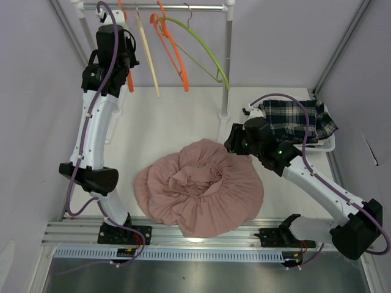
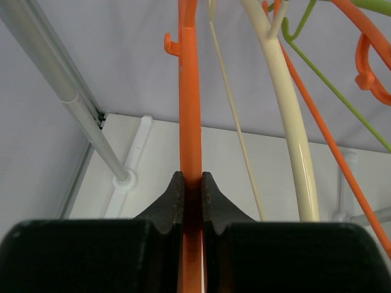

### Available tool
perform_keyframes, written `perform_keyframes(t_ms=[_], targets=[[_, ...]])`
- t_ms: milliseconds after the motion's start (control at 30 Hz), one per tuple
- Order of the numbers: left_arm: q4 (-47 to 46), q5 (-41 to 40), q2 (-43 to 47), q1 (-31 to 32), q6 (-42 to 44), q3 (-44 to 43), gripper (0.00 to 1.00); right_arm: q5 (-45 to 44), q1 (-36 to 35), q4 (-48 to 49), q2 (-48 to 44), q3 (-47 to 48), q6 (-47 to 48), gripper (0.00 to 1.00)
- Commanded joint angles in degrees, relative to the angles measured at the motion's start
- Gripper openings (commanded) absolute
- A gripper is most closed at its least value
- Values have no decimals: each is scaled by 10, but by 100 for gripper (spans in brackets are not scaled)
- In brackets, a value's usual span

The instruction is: Place the skirt on the hanger

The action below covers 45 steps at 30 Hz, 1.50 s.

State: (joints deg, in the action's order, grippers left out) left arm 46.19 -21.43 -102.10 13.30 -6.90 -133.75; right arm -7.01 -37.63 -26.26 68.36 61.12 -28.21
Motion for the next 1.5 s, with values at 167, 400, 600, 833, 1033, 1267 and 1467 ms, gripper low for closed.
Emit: perform_keyframes(t_ms=[167, 400, 600, 833, 1033, 1267, 1467], targets=[[-21, -63, 17, -5, 17, -30, 0, 6, 3, 9, 5, 29, 18, 47], [-24, -58, 40, -5, 24, -47, 0, 12, 4, 13, 14, 35, 20, 46], [-20, -29, 64, -5, 23, -24, 0, 15, 4, 12, 19, 42, 26, 46], [-31, 1, 125, -5, 9, 72, 0, 14, 4, 14, 17, 37, 26, 46], [-38, 32, 191, -4, -2, 151, 0, 15, 4, 14, 14, 33, 28, 45], [-36, 64, 288, -5, -24, 326, 0, 13, 4, 9, 13, 27, 33, 45], [-27, 118, 411, -4, -44, 477, 0, 28, 4, 9, 13, 18, 45, 44]])
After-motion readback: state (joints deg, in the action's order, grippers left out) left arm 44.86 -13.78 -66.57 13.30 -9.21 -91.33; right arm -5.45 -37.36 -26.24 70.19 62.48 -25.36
